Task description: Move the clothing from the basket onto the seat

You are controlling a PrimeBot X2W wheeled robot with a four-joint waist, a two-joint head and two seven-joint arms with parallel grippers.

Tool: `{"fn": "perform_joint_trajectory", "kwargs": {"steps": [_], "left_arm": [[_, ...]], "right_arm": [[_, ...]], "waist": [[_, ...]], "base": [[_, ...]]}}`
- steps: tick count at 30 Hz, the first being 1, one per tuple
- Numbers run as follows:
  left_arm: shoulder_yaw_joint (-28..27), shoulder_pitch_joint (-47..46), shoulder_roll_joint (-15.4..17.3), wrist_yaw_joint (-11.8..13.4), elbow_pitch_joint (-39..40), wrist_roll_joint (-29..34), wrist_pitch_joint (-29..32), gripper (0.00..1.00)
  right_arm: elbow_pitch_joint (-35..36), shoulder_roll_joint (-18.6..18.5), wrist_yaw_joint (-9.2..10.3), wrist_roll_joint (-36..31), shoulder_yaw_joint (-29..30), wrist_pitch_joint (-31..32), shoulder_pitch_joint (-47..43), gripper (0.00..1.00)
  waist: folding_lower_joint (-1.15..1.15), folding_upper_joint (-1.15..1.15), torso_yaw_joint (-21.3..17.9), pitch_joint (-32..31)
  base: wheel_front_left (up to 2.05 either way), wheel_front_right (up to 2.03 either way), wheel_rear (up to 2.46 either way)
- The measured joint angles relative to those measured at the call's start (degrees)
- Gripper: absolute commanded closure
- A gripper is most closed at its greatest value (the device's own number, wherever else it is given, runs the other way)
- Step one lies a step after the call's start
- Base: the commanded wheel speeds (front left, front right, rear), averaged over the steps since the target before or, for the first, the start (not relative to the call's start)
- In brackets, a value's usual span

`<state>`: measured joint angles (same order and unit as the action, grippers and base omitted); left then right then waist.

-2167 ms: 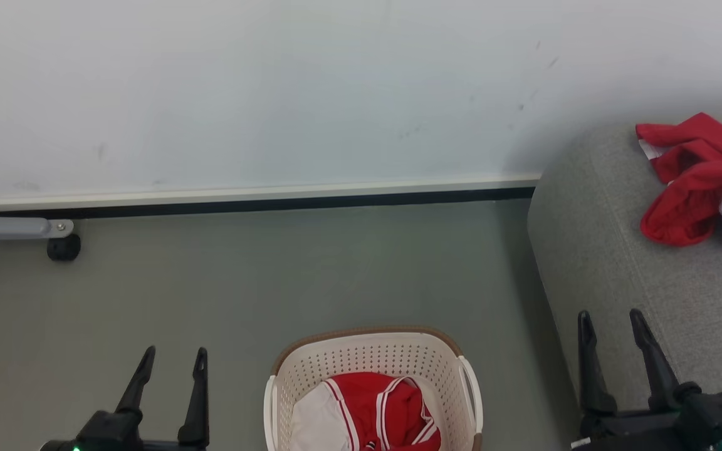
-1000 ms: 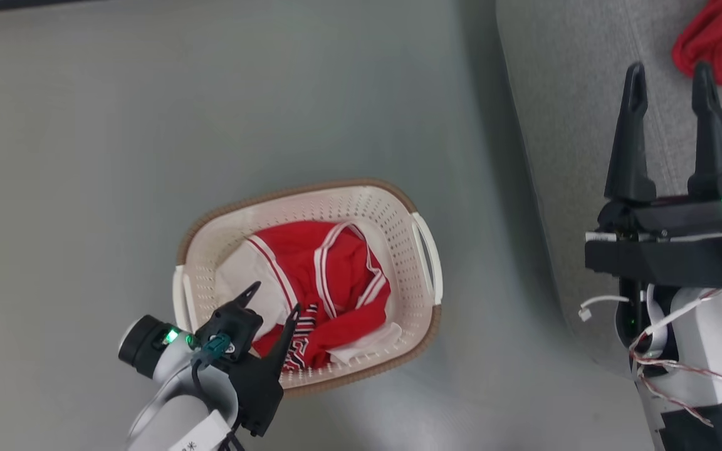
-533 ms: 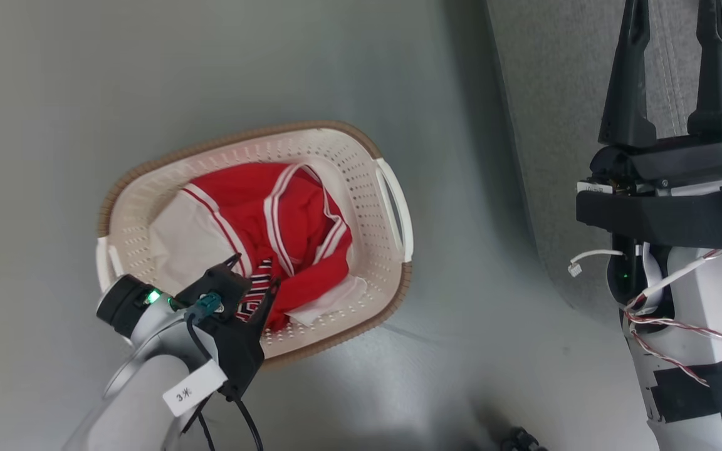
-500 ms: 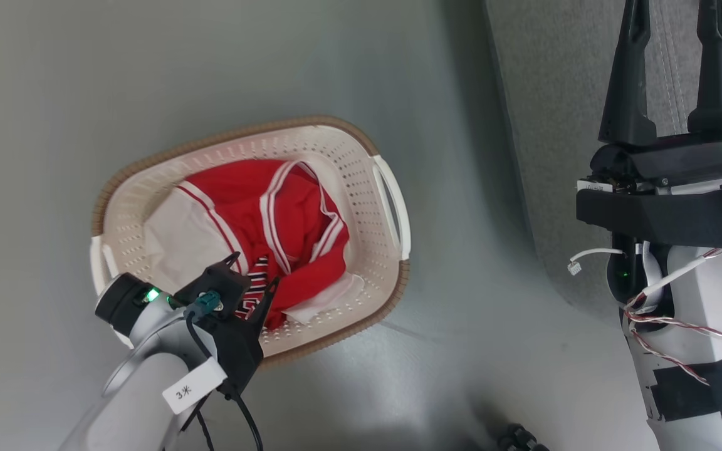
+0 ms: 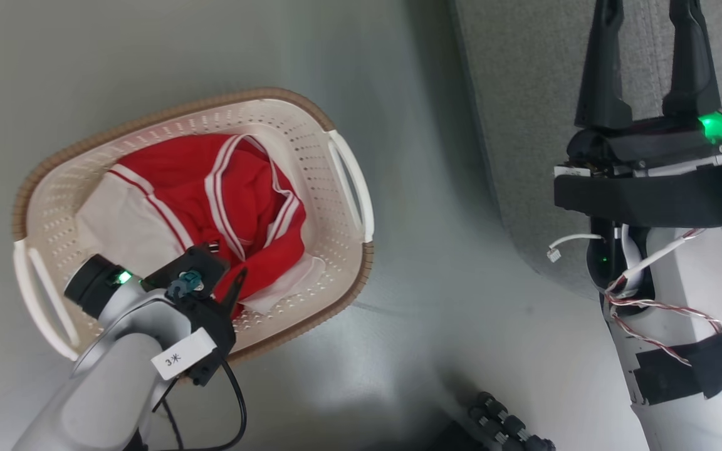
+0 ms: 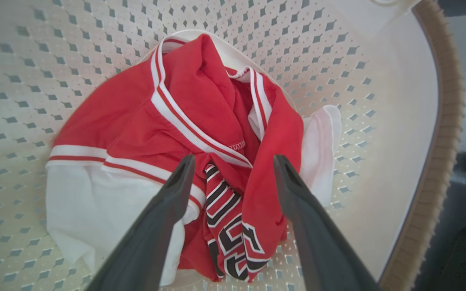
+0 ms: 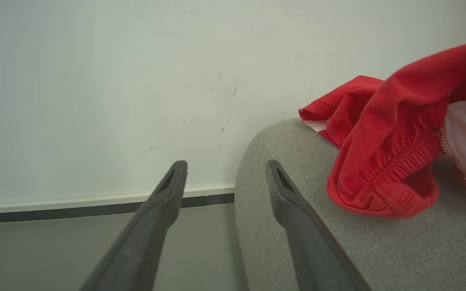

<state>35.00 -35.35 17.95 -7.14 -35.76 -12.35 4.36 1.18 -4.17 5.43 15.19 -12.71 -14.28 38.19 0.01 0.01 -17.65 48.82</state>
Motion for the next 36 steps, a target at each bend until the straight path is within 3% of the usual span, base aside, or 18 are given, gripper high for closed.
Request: {"fn": "perform_joint_trajectory", "kwargs": {"steps": [21, 30, 31, 32, 34, 35, 36], "left_arm": [[6.53, -3.65, 6.39, -0.42, -3.41, -1.31, 4.54, 0.0], [7.9, -4.54, 7.09, -0.42, -4.86, -3.39, 6.31, 0.0], [8.11, -4.67, 7.12, -0.42, -4.97, -4.01, 6.57, 0.3], [8.29, -4.77, 7.15, -0.42, -5.08, -4.39, 6.75, 0.3], [8.66, -5.13, 7.17, -0.42, -5.39, -4.8, 7.24, 0.82], [8.78, -5.36, 7.2, -0.42, -5.48, -5.02, 7.45, 1.0], [8.93, -5.5, 7.23, -0.42, -5.54, -5.26, 7.49, 1.0]], "right_arm": [[-1.13, 0.9, -0.23, 2.05, -3.24, -0.44, 3.2, 0.0], [-1.52, 1.03, -0.22, 2.52, -3.8, -0.44, 4.03, 0.0], [-1.54, 1.03, -0.22, 2.53, -3.85, -0.44, 4.16, 0.0], [-1.56, 1.04, -0.22, 2.54, -3.9, -0.44, 4.32, 0.0], [-1.58, 1.05, -0.22, 2.61, -3.93, -0.44, 4.57, 0.0], [-1.58, 1.07, -0.21, 2.9, -3.98, -0.44, 4.63, 0.0], [-1.59, 1.07, -0.14, 3.07, -4.03, -0.44, 4.64, 0.0]], "waist": [[-0.01, -0.01, -5.01, 4.82], [-0.01, -0.01, -6.48, 5.93], [-0.01, -0.01, -6.57, 5.97], [-0.01, -0.01, -6.67, 5.99], [-0.01, -0.01, -6.85, 6.04], [-0.01, -0.01, -6.93, 6.05], [-0.01, -0.01, -7.01, 6.07]], "base": [[0.0, 0.0, 0.0], [0.0, 0.0, 0.0], [0.0, 0.0, 0.0], [0.0, 0.0, 0.0], [0.0, 0.0, 0.0], [0.0, 0.0, 0.0], [0.0, 0.0, 0.0]]}}
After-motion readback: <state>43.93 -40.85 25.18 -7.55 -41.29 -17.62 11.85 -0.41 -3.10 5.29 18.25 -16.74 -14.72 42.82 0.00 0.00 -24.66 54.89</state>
